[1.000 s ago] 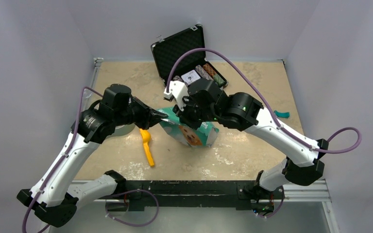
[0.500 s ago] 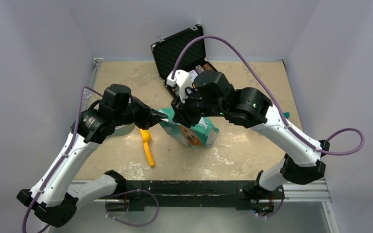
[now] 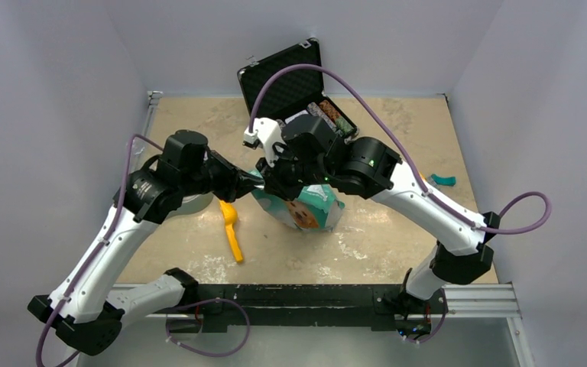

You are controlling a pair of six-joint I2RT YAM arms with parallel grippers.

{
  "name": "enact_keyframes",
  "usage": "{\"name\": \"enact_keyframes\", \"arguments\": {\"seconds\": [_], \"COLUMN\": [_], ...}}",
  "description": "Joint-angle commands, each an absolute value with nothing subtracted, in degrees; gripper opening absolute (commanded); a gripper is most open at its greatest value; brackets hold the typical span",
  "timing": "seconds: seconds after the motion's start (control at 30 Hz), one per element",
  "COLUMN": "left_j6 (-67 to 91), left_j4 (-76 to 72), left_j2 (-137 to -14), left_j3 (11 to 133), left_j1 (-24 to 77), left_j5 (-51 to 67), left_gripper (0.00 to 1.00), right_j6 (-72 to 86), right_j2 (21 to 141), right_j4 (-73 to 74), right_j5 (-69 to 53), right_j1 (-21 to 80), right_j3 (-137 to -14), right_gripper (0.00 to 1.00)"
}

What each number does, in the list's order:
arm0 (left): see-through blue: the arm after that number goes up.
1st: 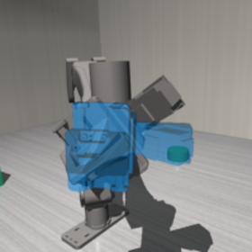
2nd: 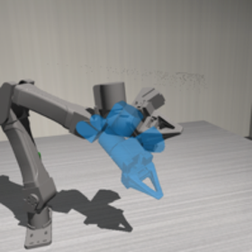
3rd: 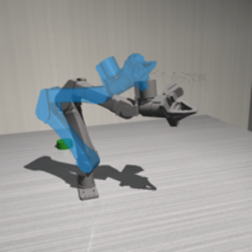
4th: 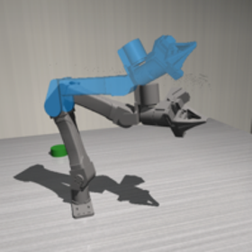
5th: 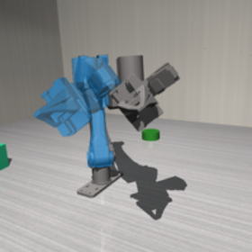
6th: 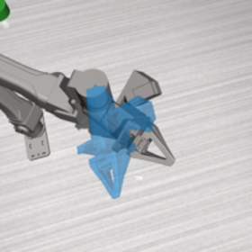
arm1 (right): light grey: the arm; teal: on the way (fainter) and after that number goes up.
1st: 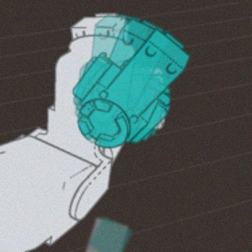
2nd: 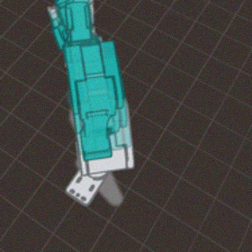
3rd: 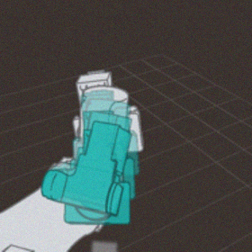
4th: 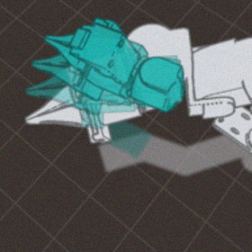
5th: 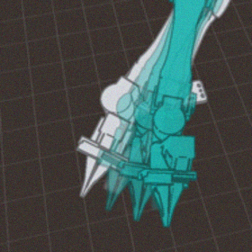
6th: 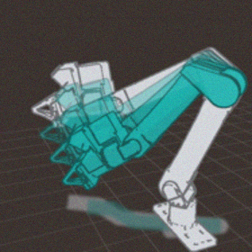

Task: Serve the pet food

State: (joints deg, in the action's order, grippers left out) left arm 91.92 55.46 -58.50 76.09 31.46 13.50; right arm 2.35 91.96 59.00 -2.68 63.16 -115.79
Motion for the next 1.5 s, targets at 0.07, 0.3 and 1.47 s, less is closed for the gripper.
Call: {"name": "enact_keyframes", "arguments": {"seconds": [0.07,0.3,1.47], "left_j6": [90.9,90.9,90.9], "left_j4": [53.1,52.6,55.2], "left_j2": [-58.2,-58.8,-61.5], "left_j3": [79.2,79.3,83.9], "left_j1": [31.0,31.0,31.0], "left_j5": [14.1,13.9,12.2], "left_gripper": [0.00,0.00,0.00], "right_j6": [0.7,0.5,-8.6], "right_j2": [88.1,87.7,80.7], "right_j4": [57.9,59.9,56.9], "right_j5": [6.3,13.0,24.5], "right_j1": [63.5,63.5,65.2], "right_j3": [-111.7,-109.6,-95.4], "right_gripper": [0.06,0.12,0.00]}}
